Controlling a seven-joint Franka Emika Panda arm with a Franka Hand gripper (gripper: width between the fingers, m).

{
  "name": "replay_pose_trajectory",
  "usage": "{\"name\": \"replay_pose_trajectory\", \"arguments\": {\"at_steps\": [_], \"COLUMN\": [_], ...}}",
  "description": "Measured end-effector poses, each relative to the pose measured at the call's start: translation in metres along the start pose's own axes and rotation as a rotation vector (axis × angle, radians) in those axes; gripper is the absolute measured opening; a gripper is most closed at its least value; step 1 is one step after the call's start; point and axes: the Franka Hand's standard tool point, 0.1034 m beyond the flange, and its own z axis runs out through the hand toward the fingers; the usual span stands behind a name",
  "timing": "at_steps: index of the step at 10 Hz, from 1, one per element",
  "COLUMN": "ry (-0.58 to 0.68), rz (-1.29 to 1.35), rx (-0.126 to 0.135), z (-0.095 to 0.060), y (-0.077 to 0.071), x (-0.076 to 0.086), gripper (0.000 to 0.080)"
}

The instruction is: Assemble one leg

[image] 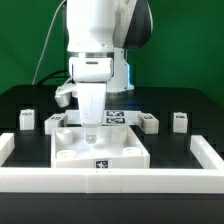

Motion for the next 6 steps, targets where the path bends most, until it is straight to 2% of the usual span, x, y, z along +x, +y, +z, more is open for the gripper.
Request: {"name": "replay_pose_trajectory", "arguments": {"at_steps": [1, 3, 4, 5, 6], "ry": [0.000, 0.000, 0.000, 0.000, -0.001], "rz": [0.002, 0.002, 0.003, 0.003, 0.006], "rx": [0.000, 0.001, 0.001, 0.001, 0.002], "z": [-0.0001, 0.0003, 0.0004, 0.0004, 0.0005], "y": [-0.0004, -0.0009, -0.0011, -0.0011, -0.0014], "x": [-0.0009, -0.0011, -0.0013, -0.0011, -0.0019], "gripper": [0.0624, 0.0275, 0.0142, 0.0142, 0.0057]}}
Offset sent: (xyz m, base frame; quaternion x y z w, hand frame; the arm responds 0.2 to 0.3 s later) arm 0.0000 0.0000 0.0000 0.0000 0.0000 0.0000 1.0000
